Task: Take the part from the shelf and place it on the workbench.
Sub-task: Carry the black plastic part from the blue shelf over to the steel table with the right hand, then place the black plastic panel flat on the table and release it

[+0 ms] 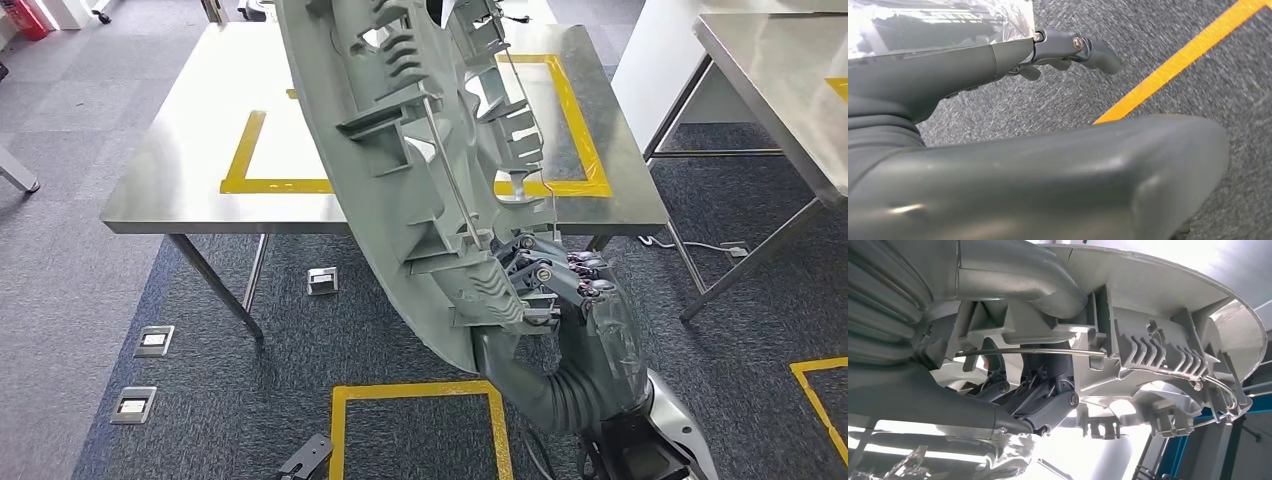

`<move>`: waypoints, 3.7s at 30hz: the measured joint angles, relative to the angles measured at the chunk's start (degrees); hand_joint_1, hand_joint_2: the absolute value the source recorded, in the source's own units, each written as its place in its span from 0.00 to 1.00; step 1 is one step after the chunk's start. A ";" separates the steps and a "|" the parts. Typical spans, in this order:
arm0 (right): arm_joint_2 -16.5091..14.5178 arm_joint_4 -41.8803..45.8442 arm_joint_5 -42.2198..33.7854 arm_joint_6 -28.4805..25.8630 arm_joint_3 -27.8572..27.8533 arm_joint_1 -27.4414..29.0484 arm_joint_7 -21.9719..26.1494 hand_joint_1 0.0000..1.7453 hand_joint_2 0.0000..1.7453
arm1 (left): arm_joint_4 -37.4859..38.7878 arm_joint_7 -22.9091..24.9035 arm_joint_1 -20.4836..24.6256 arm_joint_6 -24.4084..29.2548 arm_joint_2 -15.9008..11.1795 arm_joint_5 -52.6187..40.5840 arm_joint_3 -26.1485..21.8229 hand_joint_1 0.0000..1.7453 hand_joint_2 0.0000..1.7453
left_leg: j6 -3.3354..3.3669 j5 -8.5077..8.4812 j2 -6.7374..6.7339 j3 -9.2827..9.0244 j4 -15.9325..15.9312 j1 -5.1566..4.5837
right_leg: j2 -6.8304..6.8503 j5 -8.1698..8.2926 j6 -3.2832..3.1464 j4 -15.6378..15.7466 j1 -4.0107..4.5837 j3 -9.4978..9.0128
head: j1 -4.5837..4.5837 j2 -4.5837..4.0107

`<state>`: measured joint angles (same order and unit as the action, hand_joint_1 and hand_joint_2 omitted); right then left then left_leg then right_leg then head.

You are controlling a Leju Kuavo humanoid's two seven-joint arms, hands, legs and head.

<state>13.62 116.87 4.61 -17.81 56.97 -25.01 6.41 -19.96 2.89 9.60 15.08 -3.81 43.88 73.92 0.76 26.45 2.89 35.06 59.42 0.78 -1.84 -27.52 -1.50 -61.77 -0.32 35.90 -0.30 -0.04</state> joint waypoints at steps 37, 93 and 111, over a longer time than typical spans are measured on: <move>-0.13 -0.68 -1.19 0.02 -0.25 -0.22 0.04 1.00 1.00 | -0.04 0.46 -0.28 0.76 0.07 -1.04 -0.02 0.00 1.00 | -0.46 0.37 -3.82 -0.57 -0.47 -0.56 | 5.04 0.43 0.51 3.71 0.37 -1.91 | 0.54 0.00; -0.23 -1.70 -1.35 -0.04 -1.12 -0.31 0.28 1.00 1.00 | 0.04 0.31 -0.29 1.08 0.13 -1.49 -1.46 0.00 1.00 | 0.28 0.99 -2.18 -1.15 -0.74 -0.51 | 1.71 1.74 0.64 -0.41 0.09 2.40 | 0.45 0.01; -0.31 -1.67 -1.34 -0.09 -1.19 -0.30 0.30 1.00 1.00 | 0.04 0.40 -0.47 1.03 0.26 -1.57 -1.48 0.00 1.00 | -2.17 1.21 -2.39 -0.31 0.65 0.47 | 1.54 0.22 1.11 2.20 -0.43 -0.65 | 1.50 0.01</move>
<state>13.31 115.20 3.27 -17.91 55.78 -25.31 6.71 -19.91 3.29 9.13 16.11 -3.56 42.30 72.44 -1.40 27.66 0.49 34.75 60.07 1.25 -0.30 -27.30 -0.39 -59.57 -0.75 35.25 1.20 -0.03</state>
